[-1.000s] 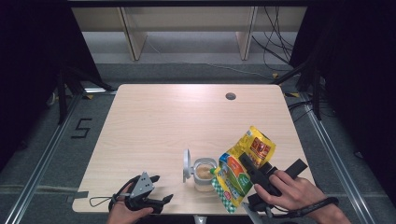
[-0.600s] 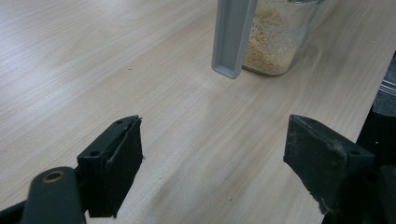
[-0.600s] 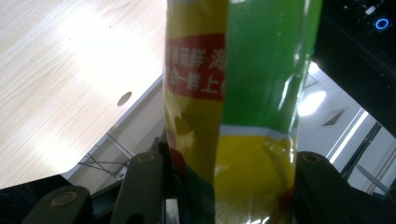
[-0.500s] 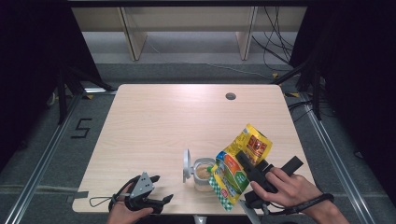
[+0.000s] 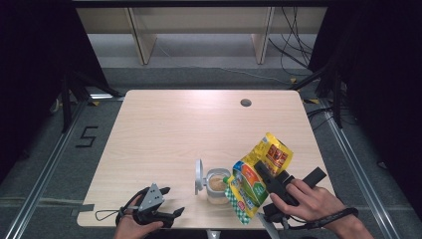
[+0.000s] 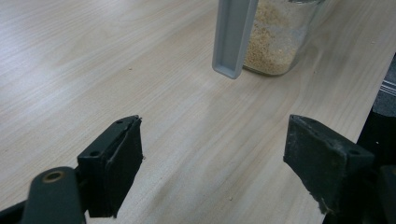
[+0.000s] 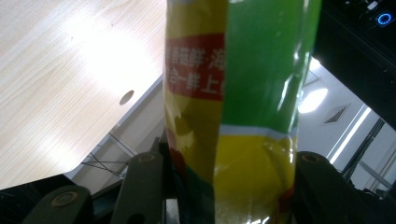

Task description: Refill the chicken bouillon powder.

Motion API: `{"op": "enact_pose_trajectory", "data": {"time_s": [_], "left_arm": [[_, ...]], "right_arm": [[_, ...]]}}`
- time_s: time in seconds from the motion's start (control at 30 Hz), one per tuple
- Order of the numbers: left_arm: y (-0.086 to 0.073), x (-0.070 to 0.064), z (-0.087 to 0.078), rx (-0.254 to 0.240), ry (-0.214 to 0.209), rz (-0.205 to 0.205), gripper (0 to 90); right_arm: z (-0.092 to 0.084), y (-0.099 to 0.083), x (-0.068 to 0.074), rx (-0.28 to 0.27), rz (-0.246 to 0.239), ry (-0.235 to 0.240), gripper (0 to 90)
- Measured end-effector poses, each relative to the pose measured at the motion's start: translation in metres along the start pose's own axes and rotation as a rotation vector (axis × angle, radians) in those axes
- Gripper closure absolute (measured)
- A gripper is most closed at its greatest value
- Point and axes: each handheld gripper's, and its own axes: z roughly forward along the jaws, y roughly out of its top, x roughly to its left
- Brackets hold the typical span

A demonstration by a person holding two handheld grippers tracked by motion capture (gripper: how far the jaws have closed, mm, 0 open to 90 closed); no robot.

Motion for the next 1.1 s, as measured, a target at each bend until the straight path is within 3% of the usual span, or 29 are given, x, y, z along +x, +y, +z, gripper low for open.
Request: {"op": "enact_pose_trajectory", "data": {"time_s": [0.1,0.33,0.4,0.43,0.47,0.5,0.83,0.87,0.9,1.03,1.1], "left_arm": [[-0.0003,-0.0013,0.0010,-0.022,0.000,-0.017,18.9],[0.0001,-0.0013,-0.0003,-0.016,-0.010,-0.016,18.9],[-0.0001,-0.0013,-0.0002,-0.017,0.000,-0.015,18.9],[-0.0001,-0.0012,-0.0002,-0.016,0.000,-0.014,18.9],[-0.0001,-0.0012,-0.0003,-0.016,0.000,-0.014,18.9],[-0.0001,-0.0014,-0.0001,-0.020,-0.006,-0.017,18.9],[-0.0002,-0.0013,-0.0001,-0.016,0.000,-0.014,18.9],[-0.0001,-0.0013,-0.0002,-0.016,0.000,-0.015,18.9],[-0.0002,-0.0012,-0.0002,-0.016,0.000,-0.014,18.9],[-0.0001,-0.0016,-0.0001,-0.020,-0.003,-0.018,18.9],[0.0001,-0.0008,-0.0004,-0.015,-0.010,-0.016,18.9]], "right_arm": [[-0.0005,0.0000,0.0007,0.005,0.002,-0.007,62.2],[-0.0010,0.0011,0.0008,0.010,0.019,-0.012,62.3],[0.0006,0.0015,0.0025,0.000,0.034,-0.019,62.5],[0.0014,0.0025,0.0049,-0.008,0.073,-0.033,62.5],[0.0018,0.0025,0.0052,-0.008,0.073,-0.032,62.6],[0.0019,0.0015,0.0030,0.000,0.024,-0.020,62.6],[0.0018,-0.0002,0.0033,0.012,0.018,-0.010,62.7],[0.0020,0.0003,0.0047,0.005,0.045,-0.013,62.7],[0.0020,0.0001,0.0033,0.005,0.018,-0.011,62.7],[0.0020,0.0012,0.0045,-0.002,0.044,-0.009,62.7],[0.0022,0.0017,0.0044,-0.004,0.032,-0.007,62.7]]}}
